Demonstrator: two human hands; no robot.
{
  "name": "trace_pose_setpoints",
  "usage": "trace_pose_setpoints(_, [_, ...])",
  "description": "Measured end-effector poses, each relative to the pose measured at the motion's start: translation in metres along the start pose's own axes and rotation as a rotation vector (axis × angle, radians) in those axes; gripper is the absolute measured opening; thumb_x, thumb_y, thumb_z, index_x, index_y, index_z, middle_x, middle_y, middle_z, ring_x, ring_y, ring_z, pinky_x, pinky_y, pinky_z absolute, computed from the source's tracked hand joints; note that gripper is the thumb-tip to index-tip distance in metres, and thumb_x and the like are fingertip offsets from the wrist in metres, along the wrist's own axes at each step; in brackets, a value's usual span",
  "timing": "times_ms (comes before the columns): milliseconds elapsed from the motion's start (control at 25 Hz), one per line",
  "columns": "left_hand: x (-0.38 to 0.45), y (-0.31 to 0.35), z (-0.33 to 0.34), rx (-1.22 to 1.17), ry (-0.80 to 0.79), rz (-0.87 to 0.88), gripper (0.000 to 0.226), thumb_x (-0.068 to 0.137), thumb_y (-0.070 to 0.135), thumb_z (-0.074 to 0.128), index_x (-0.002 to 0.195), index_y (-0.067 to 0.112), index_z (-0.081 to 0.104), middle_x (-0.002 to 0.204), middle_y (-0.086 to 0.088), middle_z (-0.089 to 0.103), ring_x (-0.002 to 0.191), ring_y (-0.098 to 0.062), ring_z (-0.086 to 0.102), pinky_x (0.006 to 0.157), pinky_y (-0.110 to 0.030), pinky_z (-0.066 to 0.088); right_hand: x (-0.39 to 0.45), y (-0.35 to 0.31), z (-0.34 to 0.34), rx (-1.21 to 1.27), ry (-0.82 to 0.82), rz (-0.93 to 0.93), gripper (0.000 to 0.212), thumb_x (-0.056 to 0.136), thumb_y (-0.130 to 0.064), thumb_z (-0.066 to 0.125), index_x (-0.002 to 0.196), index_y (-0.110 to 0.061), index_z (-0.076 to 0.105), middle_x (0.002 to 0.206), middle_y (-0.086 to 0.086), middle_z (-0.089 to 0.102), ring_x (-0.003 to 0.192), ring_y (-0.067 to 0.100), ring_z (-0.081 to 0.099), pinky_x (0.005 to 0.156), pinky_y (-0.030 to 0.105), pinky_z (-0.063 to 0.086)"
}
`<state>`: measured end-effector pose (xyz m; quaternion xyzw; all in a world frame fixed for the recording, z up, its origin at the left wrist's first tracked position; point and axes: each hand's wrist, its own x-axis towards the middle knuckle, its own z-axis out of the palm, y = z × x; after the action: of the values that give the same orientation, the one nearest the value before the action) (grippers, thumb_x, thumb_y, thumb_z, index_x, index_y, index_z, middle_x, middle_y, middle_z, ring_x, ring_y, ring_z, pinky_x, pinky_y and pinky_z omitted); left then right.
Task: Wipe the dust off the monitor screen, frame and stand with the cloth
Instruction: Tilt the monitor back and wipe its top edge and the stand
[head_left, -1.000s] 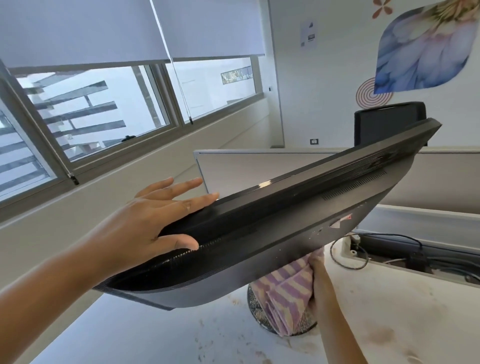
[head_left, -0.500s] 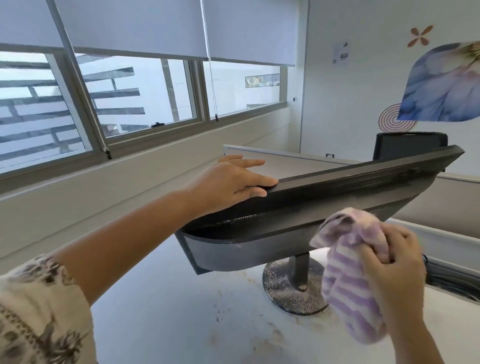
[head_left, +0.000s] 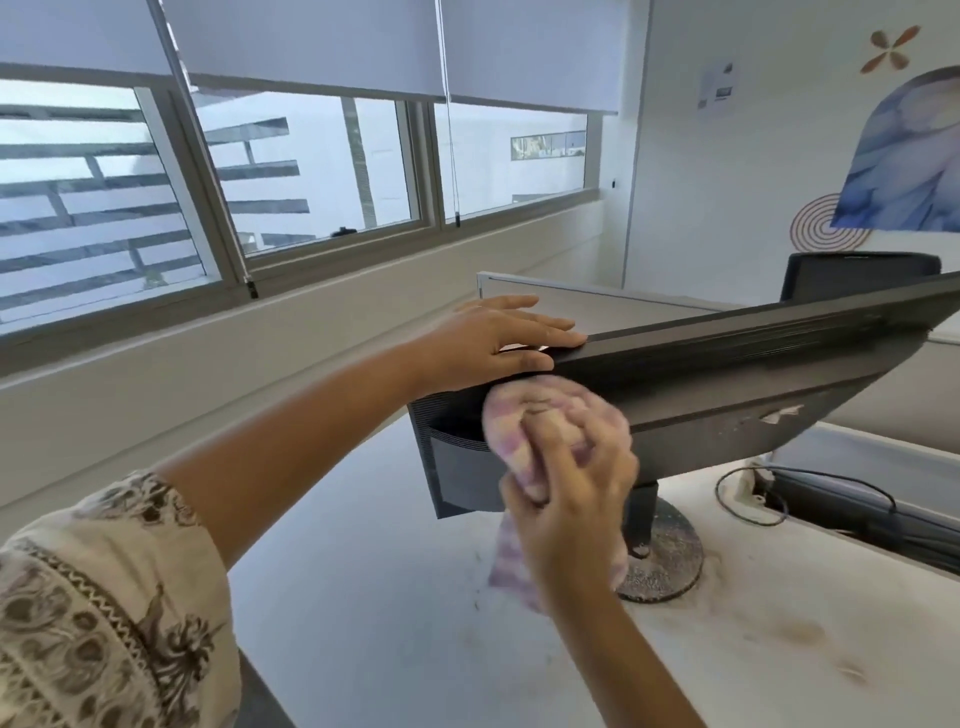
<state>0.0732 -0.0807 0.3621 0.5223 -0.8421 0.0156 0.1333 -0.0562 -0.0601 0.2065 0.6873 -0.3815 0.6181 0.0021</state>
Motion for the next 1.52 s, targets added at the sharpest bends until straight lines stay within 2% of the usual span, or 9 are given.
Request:
trace_pose_setpoints(240, [-0.001,-0.003,0.001,-0.007,-0.079,-0.018,0.044,0.094,0.04,0.04,0.134,0.047,0.022,0.153,0.008,0.021,0.142,-0.022,0.013,0.116,-0.045,0.009,-0.032,-0.044,0.041,-0.096,-0.009,-0.037,0.037,0.07,-0.03,0.078,0.106,-0.027,0.072,0.124,-0.002,0.041,0.106,0.032,0.043,0.088,0.045,0.046])
trace_pose_setpoints(520, [0.001,0.004,0.001,0.084,-0.104,-0.014,0.062,0.085,0.047,0.042,0.138,0.043,0.01,0.154,0.007,0.016,0.141,-0.017,0.014,0.11,-0.029,0.007,-0.053,-0.024,0.068,0.022,0.044,-0.222,0.022,0.093,-0.03,0.055,0.115,-0.031,0.059,0.12,-0.004,0.04,0.095,0.027,0.048,0.071,0.037,0.047])
trace_pose_setpoints(760, [-0.001,0.007,-0.001,0.047,-0.104,-0.03,0.059,0.085,0.045,0.04,0.138,0.041,0.015,0.154,0.005,0.02,0.139,-0.014,0.018,0.109,-0.027,0.01,-0.097,0.032,0.104,-0.072,-0.254,-0.315,0.027,0.075,-0.03,0.079,0.101,-0.033,0.072,0.107,-0.004,0.049,0.091,0.024,0.047,0.072,0.035,0.052])
trace_pose_setpoints(920, [-0.006,0.006,0.001,0.025,-0.1,-0.047,0.059,0.084,0.046,0.041,0.137,0.043,0.015,0.153,0.008,0.019,0.137,-0.007,0.017,0.108,-0.026,0.01,-0.092,0.038,0.094,0.032,-0.186,-0.311,0.019,0.077,-0.027,0.075,0.095,-0.033,0.074,0.106,-0.003,0.041,0.092,0.023,0.047,0.078,0.035,0.05])
trace_pose_setpoints(1120, [0.001,0.004,-0.001,-0.003,-0.098,-0.055,0.057,0.086,0.049,0.048,0.138,0.044,0.023,0.153,0.011,0.02,0.139,-0.008,0.017,0.109,-0.026,0.009,-0.035,0.069,0.049,0.353,0.267,-0.056,0.015,0.093,-0.015,0.058,0.102,-0.025,0.064,0.111,0.0,0.048,0.108,0.014,0.046,0.094,0.029,0.043])
trace_pose_setpoints(1240, [-0.005,0.005,-0.001,-0.016,-0.089,-0.054,0.056,0.088,0.041,0.048,0.139,0.043,0.025,0.153,0.012,0.02,0.14,-0.009,0.017,0.111,-0.029,0.01,-0.002,0.133,0.026,0.379,0.433,0.51,0.039,0.085,-0.014,0.056,0.124,-0.007,0.052,0.125,0.015,0.043,0.116,0.028,0.046,0.103,0.038,0.039])
trace_pose_setpoints(1320, [-0.006,0.01,-0.002,0.011,-0.086,-0.044,0.055,0.09,0.039,0.047,0.14,0.04,0.026,0.153,0.011,0.021,0.139,-0.01,0.018,0.111,-0.029,0.011,0.009,0.163,0.015,0.472,0.433,0.808,0.056,0.085,-0.021,0.05,0.138,-0.008,0.037,0.134,0.016,0.04,0.124,0.027,0.043,0.107,0.042,0.036])
trace_pose_setpoints(1440, [-0.005,0.013,-0.002,0.06,-0.059,-0.023,0.054,0.091,0.037,0.048,0.141,0.034,0.027,0.153,0.007,0.022,0.14,-0.012,0.019,0.114,-0.03,0.012,0.009,0.153,0.017,0.539,0.396,0.896,0.061,0.088,-0.033,0.049,0.143,-0.016,0.031,0.131,0.002,0.042,0.121,0.019,0.047,0.1,0.027,0.041])
trace_pose_setpoints(1520, [-0.006,0.012,0.0,0.074,-0.038,-0.033,0.055,0.089,0.039,0.045,0.141,0.034,0.028,0.152,0.008,0.022,0.14,-0.012,0.019,0.112,-0.027,0.011,-0.005,0.117,0.03,0.558,0.373,0.906,0.065,0.085,-0.03,0.054,0.143,-0.012,0.033,0.134,0.003,0.039,0.124,0.019,0.044,0.104,0.031,0.038])
